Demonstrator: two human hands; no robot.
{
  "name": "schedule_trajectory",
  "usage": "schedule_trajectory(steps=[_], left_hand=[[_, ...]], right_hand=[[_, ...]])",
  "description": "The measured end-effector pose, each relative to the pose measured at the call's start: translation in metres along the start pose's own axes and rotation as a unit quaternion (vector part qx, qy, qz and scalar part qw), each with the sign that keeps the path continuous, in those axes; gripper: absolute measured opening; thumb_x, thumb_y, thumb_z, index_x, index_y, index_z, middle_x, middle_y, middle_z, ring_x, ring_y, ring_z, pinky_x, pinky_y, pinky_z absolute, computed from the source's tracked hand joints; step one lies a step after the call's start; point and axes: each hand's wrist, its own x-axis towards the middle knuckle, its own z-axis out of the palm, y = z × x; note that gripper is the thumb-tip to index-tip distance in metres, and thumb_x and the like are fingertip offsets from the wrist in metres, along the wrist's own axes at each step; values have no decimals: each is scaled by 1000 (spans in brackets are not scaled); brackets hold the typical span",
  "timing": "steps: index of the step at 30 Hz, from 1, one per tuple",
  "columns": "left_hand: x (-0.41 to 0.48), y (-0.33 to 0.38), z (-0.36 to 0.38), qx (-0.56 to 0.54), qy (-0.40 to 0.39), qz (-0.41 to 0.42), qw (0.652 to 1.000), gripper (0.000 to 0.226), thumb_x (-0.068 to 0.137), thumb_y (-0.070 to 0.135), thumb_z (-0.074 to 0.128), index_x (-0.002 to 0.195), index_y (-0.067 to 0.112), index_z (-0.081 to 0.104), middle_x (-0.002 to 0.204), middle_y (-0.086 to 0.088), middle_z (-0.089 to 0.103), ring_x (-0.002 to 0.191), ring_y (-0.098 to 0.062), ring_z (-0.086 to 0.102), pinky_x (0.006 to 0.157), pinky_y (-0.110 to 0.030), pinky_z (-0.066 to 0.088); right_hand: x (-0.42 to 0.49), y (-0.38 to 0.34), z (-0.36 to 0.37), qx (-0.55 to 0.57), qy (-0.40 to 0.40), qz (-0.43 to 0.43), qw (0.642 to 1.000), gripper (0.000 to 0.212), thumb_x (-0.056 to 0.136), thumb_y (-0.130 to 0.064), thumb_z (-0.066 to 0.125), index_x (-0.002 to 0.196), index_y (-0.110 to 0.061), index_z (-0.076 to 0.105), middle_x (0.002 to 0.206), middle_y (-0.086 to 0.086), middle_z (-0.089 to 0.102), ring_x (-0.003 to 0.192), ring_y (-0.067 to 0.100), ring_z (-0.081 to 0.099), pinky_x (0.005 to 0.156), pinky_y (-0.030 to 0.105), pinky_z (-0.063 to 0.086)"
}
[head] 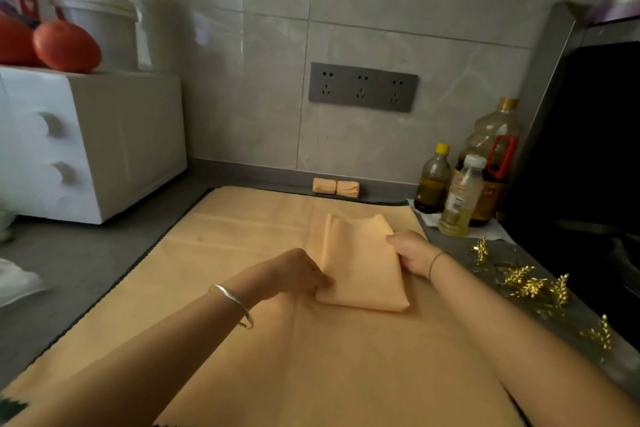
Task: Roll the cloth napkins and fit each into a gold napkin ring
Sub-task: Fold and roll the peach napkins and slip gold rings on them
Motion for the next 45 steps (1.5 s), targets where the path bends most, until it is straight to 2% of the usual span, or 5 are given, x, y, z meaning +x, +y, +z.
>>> schedule_trajectory(steps=[13,21,25,31,45], left_hand=[[-21,-15,24,-51,65,29,996,9,92,24,54,89,16,56,71,3,56,60,-8,50,55,-16,39],[-25,-14,25,-76,69,32,994,14,91,22,54,81,12,59,63,3,55,55,-9,50,53,-17,39],[-26,-15,25,-78,69,35,994,20,91,23,56,73,15,57,63,4,56,56,-9,50,54,-18,38],[-26,-15,27,-81,61,37,994,25,91,23,56,67,17,57,65,5,58,59,-8,51,57,-17,39],[-24,-11,32,-23,91,40,995,21,89,24,56,72,12,62,67,2,60,66,-14,55,60,-21,42]], right_hand=[[-94,15,-27,-129,-198,17,971,34,87,-34,61,111,-10,59,102,9,68,86,19,64,64,26,52],[-107,52,-6,-1,22,-157,987,8,91,-15,59,91,-8,63,81,1,70,70,13,62,60,21,47],[-115,53,-4,-83,24,-171,981,11,96,-23,51,88,-17,55,73,-1,59,54,8,49,39,16,37],[-104,59,-6,-171,70,-175,967,14,95,-26,51,93,-13,55,82,5,60,74,19,56,66,33,49],[-104,67,-5,-270,145,-235,922,18,89,-16,54,81,-21,39,65,-3,48,56,16,48,49,28,39]])
